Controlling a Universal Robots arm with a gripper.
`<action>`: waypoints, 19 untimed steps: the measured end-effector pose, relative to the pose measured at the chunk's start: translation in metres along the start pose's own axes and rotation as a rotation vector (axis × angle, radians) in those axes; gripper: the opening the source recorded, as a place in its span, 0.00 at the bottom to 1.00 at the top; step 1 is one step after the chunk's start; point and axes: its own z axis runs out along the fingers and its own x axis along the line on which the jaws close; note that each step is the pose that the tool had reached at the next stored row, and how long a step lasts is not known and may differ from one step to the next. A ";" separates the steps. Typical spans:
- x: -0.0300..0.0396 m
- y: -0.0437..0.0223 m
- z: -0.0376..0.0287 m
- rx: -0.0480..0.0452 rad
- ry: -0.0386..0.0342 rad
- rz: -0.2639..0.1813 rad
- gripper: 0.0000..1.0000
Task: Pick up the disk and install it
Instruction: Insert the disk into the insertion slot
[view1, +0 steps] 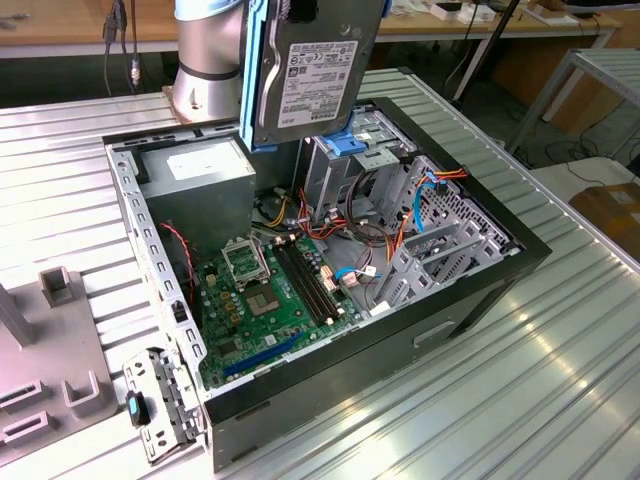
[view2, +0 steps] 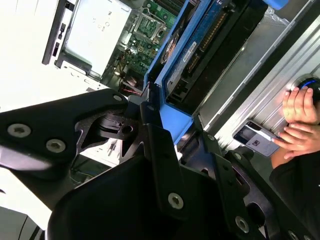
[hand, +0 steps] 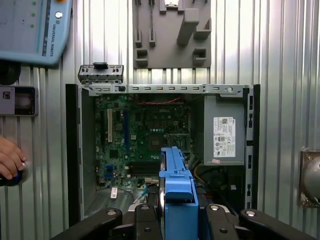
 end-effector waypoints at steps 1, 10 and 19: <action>0.0023 0.0000 0.0000 0.0001 0.0000 0.000 0.37; 0.0189 0.0000 -0.0002 0.0000 -0.0002 0.000 0.37; 0.0370 -0.0001 -0.0002 0.0001 -0.0002 0.000 0.37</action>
